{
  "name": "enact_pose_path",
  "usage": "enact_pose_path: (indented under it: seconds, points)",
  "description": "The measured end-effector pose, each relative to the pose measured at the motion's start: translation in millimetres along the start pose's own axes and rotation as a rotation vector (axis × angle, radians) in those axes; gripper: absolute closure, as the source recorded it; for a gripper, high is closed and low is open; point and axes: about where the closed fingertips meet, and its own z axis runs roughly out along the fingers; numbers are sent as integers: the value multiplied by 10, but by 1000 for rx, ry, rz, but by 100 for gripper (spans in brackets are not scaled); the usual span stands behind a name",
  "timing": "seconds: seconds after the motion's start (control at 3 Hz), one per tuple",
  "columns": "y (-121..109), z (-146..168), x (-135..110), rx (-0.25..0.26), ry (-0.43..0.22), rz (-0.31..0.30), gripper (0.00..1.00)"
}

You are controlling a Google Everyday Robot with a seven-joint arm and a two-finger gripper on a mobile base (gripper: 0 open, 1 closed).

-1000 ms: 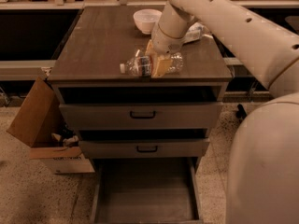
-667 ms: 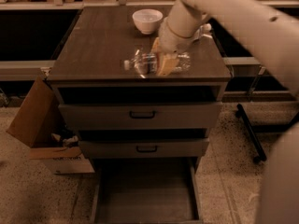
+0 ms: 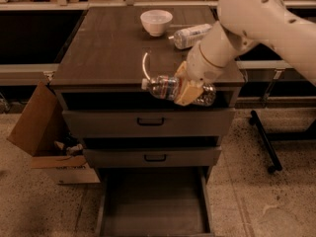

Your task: Place water bottle into bottom drawer

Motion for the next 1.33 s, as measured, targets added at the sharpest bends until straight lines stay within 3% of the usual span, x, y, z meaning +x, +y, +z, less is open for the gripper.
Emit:
enact_pose_path:
  seconds: [0.33,0.67,1.0,1.33]
  points:
    - [286,202,152,-29,-77,131,100]
    - [289,206,154,-29,-77,132,100]
    - [496,476,311,-57,-64,165,100]
    - [921,1026,557,-106,-106,224,100]
